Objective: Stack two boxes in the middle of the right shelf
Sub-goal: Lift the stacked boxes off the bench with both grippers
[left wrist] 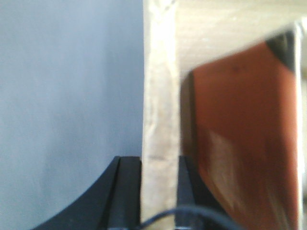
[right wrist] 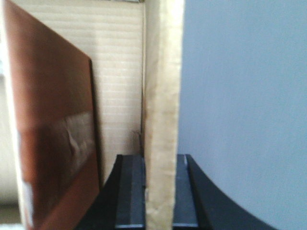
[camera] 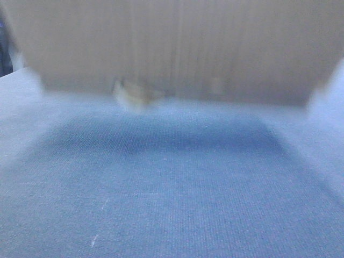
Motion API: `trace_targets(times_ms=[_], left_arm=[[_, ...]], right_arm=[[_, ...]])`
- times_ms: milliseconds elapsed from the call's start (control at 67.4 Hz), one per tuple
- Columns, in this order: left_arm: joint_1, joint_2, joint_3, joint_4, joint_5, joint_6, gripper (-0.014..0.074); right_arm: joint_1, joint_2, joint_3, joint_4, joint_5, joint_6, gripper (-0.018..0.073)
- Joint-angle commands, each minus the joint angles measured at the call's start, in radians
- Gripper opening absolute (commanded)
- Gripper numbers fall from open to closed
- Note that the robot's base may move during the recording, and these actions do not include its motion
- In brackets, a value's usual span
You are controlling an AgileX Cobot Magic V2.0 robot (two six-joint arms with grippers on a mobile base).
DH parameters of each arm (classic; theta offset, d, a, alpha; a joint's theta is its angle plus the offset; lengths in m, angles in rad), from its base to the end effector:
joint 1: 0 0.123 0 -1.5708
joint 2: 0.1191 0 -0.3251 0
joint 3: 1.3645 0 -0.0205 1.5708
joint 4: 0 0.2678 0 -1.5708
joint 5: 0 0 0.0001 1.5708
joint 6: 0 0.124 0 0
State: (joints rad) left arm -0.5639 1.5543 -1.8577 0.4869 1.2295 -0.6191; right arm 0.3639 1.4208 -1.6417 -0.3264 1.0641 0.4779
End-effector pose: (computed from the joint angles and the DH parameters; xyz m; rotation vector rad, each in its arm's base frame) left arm 0.3257 -0.1412 0.4876 -0.0775 2.2675 0.0160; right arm 0.3183 0.0840 0.4690 0.0889 2.2664 0.0305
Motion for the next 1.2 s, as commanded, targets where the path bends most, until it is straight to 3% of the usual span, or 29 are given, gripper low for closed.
trace_targets(times_ms=[0,252,579,772,890,1187], left_arm=[[-0.002,-0.024,-0.038,0.048,-0.008,-0.013,-0.0111],[-0.002,-0.024,-0.048,0.061,-0.014,-0.013,-0.0111],[-0.002,-0.024,-0.048,0.115,-0.151,-0.013,-0.0111],[0.002,-0.024,-0.050,0.130,-0.157,-0.024,-0.0111],[0.013,-0.024,-0.052,0.130,-0.157,-0.080,-0.0111],[0.013,-0.024,-0.060,0.134,-0.168,-0.080,-0.0111]], right_arm=[[0.005,-0.018,-0.048,-0.079,-0.059,0.003,-0.0154],[0.005,-0.018,-0.104,-0.099,-0.096,0.003,-0.0154],[0.005,-0.018,-0.104,-0.111,-0.188,0.003,-0.0154],[0.005,-0.018,-0.104,-0.111,-0.188,0.003,-0.0154],[0.005,-0.018,-0.104,-0.111,-0.188,0.003,-0.0154],[0.005,-0.018,-0.104,-0.111,-0.190,0.003,-0.0154]])
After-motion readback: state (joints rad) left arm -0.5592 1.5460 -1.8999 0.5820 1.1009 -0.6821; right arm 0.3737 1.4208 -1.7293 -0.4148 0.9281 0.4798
